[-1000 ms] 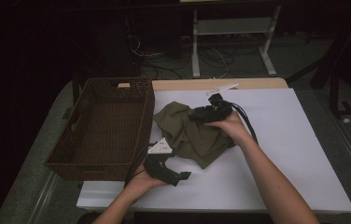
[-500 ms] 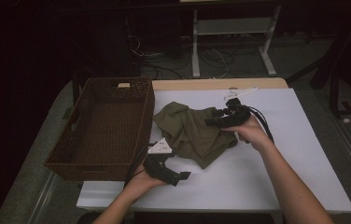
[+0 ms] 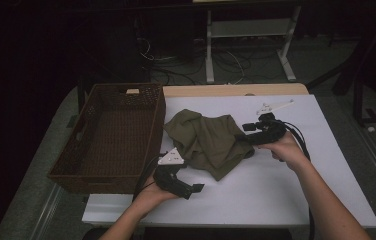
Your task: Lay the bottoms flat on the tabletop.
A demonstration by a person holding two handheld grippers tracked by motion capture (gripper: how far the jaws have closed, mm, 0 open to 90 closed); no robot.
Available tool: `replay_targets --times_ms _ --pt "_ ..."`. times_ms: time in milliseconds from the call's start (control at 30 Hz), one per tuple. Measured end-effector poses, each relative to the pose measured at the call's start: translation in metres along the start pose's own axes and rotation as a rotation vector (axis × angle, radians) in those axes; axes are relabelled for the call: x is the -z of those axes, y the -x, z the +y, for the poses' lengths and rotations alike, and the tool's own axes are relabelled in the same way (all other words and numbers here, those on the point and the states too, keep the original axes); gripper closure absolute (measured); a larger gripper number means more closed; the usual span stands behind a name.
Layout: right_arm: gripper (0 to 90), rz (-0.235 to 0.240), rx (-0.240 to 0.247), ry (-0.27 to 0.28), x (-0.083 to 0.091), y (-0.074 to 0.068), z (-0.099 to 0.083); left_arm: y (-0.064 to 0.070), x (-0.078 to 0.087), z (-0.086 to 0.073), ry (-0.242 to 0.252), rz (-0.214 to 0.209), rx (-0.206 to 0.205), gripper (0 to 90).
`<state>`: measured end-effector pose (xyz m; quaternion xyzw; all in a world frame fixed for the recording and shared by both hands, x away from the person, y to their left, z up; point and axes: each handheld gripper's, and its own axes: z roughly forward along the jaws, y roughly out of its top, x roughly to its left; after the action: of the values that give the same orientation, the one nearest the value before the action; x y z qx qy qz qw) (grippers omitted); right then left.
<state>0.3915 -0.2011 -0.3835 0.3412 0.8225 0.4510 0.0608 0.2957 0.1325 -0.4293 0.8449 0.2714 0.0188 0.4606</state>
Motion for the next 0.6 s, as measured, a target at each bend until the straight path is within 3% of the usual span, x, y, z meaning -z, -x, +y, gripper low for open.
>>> replay_targets --times_ms 100,600 --pt "36.7 -0.021 0.004 -0.007 0.007 -0.001 -0.008 0.000 0.000 0.000 -0.003 0.000 -0.005 0.2" --pt "37.2 -0.030 -0.003 -0.028 0.029 -0.008 -0.041 0.001 0.000 0.000 -0.005 0.006 -0.005 0.2"
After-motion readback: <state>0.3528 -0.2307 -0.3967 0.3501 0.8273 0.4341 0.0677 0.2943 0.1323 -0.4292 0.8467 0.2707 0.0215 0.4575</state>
